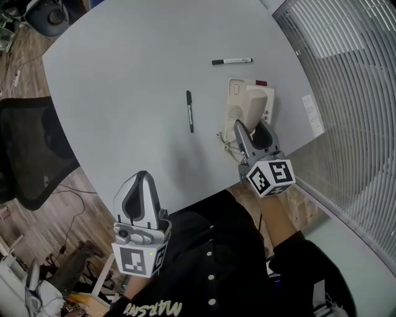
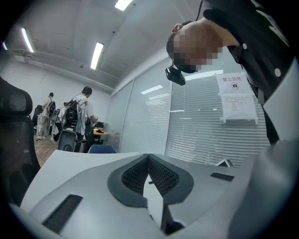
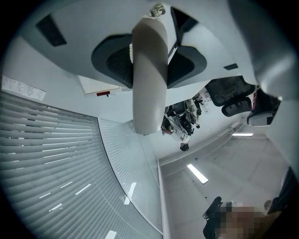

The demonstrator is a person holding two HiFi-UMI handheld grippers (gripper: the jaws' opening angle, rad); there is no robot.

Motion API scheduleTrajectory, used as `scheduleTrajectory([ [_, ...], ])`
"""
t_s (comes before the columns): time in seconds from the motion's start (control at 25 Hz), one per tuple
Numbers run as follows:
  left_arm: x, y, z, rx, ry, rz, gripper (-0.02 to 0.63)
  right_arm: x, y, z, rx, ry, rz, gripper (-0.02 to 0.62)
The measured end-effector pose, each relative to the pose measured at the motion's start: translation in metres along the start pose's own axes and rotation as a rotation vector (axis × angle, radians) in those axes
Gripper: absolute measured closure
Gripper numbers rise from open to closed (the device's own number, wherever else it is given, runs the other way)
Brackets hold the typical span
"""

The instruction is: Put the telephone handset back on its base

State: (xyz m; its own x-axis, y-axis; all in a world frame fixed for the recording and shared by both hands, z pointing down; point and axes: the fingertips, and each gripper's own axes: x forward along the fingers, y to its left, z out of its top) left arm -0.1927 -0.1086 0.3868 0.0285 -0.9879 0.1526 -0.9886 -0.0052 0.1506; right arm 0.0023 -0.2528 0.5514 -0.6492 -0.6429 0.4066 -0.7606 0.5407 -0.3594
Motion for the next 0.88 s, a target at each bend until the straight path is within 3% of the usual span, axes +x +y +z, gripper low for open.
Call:
scheduleTrajectory([
  [0.32, 0.007, 0.008, -0.014, -0.021, 0.040, 0.006, 0.592, 0.014, -0.011, -0.025, 0.021, 0.047, -0.015, 0.362],
  [0.88, 0.015, 0.013, -0.033, -0.042, 0.097, 0.004, 0.592, 0.037, -0.018, -0.035, 0.048, 0.039, -0.066, 0.362],
])
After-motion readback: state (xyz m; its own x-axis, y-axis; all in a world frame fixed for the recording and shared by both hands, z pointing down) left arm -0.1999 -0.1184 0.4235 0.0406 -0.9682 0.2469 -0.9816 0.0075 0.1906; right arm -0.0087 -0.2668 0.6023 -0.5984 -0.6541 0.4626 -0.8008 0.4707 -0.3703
